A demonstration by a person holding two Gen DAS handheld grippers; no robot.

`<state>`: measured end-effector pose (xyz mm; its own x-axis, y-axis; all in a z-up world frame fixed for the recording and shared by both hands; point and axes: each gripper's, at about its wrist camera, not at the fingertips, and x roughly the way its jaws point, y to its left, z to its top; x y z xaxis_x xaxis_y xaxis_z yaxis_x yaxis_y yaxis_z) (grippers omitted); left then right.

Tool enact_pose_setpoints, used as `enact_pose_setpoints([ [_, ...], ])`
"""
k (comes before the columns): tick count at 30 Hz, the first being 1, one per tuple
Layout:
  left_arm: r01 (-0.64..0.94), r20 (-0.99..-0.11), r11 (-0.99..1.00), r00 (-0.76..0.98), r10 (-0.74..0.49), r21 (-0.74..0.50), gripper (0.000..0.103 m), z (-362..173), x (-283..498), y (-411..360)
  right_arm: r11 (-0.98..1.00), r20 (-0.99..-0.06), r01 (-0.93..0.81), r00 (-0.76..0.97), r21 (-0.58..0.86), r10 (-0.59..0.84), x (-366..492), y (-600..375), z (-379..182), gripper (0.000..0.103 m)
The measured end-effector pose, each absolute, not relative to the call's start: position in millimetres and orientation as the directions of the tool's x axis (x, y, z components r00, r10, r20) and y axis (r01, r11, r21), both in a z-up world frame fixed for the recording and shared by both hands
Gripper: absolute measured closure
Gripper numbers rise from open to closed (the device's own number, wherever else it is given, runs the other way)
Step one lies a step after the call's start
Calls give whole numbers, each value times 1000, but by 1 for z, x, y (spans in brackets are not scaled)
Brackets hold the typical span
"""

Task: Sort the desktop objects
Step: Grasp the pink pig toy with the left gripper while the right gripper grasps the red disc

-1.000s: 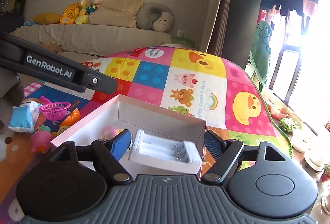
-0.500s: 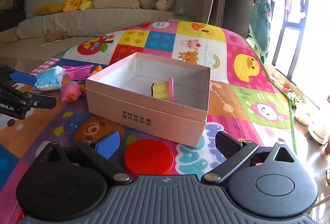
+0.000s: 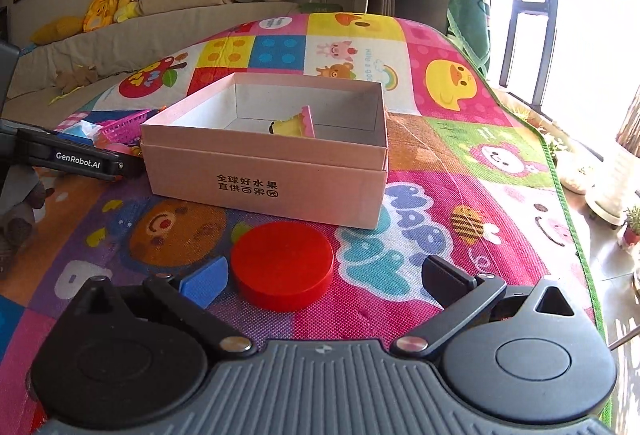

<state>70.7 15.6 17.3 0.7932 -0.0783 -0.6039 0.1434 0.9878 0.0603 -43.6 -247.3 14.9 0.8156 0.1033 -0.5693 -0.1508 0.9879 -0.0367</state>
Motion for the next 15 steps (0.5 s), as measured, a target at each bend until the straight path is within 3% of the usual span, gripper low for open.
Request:
enact_pose_setpoints([
  [2, 142, -619, 989, 782, -80, 51, 25, 17, 74, 19, 989, -580, -148, 808, -23, 107, -41, -249, 14, 0],
  [5, 144, -617, 988, 783, -85, 47, 29, 15, 68, 22, 990, -602, -144, 789, 6, 118, -36, -252, 12, 0],
  [15, 253, -645, 967, 741, -187, 10, 27, 20, -3, 2, 990, -618, -140, 776, 25, 125, -33, -254, 11, 0],
])
